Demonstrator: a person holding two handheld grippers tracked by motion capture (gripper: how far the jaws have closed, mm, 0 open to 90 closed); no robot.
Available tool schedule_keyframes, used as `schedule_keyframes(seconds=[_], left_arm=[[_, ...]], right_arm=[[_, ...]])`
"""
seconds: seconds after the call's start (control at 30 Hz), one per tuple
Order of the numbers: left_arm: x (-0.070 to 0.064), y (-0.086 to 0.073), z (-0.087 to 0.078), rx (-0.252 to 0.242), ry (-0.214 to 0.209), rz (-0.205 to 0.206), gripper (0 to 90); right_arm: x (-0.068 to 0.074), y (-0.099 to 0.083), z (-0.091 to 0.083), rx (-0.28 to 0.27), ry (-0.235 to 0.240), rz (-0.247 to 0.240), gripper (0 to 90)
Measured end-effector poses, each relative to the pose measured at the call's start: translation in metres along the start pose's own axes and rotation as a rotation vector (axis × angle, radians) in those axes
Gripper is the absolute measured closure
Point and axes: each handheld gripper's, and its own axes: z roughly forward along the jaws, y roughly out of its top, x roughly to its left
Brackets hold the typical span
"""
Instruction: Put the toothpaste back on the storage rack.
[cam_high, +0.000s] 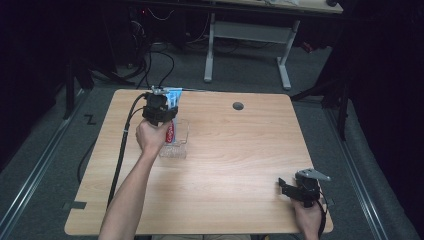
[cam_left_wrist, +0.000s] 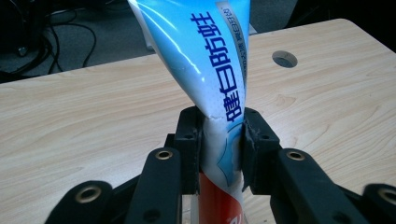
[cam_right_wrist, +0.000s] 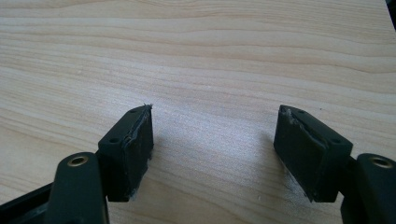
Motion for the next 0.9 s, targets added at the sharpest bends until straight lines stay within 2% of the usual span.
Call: schedule_keyframes(seconds=[0.37, 0.5, 0.9], left_arm=[[0.004, -0.008, -0.004, 0.010, 0.009, -0.021, 71.3], [0.006, -0.012, -0.005, 0.017, -0.002, -0.035, 71.3], [0.008, -0.020, -0.006, 0.030, 0.000, -0.048, 71.3]], right_arm=[[0.000, 0.000, 0.000, 0.000, 0.000, 0.000, 28.6], [0.000, 0.000, 0.000, 0.000, 0.000, 0.000, 28.6], [0.000, 0.000, 0.000, 0.000, 0.000, 0.000, 28.6]])
